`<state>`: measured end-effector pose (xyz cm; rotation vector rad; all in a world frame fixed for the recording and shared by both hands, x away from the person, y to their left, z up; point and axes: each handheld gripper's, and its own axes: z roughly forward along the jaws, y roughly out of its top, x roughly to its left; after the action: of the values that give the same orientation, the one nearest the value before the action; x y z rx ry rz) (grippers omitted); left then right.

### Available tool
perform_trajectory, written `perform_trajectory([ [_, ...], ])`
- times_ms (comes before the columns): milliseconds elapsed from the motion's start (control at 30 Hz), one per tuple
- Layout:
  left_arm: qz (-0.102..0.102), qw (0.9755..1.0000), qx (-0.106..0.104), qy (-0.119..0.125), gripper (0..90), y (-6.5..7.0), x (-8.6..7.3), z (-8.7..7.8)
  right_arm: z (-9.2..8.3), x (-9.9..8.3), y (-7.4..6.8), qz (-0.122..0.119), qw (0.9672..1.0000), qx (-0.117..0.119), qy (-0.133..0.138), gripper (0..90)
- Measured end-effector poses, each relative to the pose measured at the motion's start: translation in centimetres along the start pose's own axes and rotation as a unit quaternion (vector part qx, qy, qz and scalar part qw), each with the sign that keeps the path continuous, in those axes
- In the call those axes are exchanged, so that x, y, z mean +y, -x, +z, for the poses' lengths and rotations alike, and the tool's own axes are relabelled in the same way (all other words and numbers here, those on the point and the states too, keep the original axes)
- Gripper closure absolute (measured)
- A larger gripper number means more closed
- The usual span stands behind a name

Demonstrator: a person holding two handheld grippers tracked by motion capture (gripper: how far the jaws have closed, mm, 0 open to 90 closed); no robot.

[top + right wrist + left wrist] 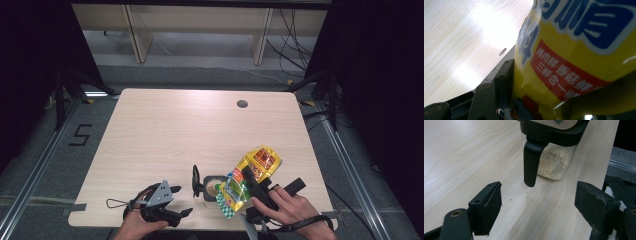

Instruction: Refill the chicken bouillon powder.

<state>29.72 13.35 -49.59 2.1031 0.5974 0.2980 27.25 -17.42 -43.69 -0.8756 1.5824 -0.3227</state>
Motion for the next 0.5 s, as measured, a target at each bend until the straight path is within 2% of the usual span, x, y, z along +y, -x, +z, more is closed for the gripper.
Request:
perform_trajectory([
  [33,-0.012,0.9999,-0.004,0.01,21.3,0.19,-0.02,0.14,-0.01,-0.02,-0.01,0.001,1.0,-0.001,0.0,44.7],
  [67,-0.011,0.9999,-0.004,0.01,21.3,0.19,-0.02,0.15,-0.01,-0.03,0.01,0.001,1.0,0.0,-0.001,44.8],
  [100,-0.011,0.9999,-0.004,0.01,21.3,0.19,-0.02,0.15,-0.06,-0.03,-0.13,-0.003,0.9996,-0.029,-0.004,44.8],
  [133,-0.011,0.9999,-0.004,0.01,21.3,0.19,-0.01,0.15,0.13,-0.13,-0.25,0.004,0.9994,-0.034,0.01,44.8],
  [200,-0.011,0.9999,-0.004,0.01,21.3,0.18,-0.01,0.15,0.12,-0.14,-0.25,0.005,0.9994,-0.034,0.01,44.8],
  [233,-0.012,0.9999,-0.004,0.01,21.3,0.19,-0.01,0.15,0.12,-0.15,-0.21,0.009,0.9995,-0.029,0.009,44.8],
  [300,-0.01,0.9999,-0.004,0.009,21.3,0.18,-0.01,0.15,-0.05,-0.11,0.07,0.003,1.0,0.002,0.002,44.8],
  [367,-0.007,1.0,-0.005,0.005,21.4,0.16,-0.01,0.1,-0.1,-0.11,0.01,0.001,0.9999,-0.01,-0.002,44.8],
  [400,-0.005,1.0,-0.003,0.003,21.4,0.12,0.0,0.07,-0.04,-0.13,0.06,0.003,1.0,0.001,0.002,44.9],
  [433,-0.005,1.0,-0.004,0.003,21.4,0.12,0.0,0.08,-0.04,-0.13,0.06,0.002,1.0,0.001,0.001,44.9],
  [467,-0.005,1.0,-0.004,0.005,21.4,0.12,0.01,0.09,-0.1,-0.12,0.01,0.001,0.9999,-0.011,-0.002,44.9],
  [500,-0.007,0.9999,-0.005,0.007,21.4,0.13,0.0,0.11,-0.05,-0.14,0.06,0.003,1.0,0.001,0.001,44.9],
])
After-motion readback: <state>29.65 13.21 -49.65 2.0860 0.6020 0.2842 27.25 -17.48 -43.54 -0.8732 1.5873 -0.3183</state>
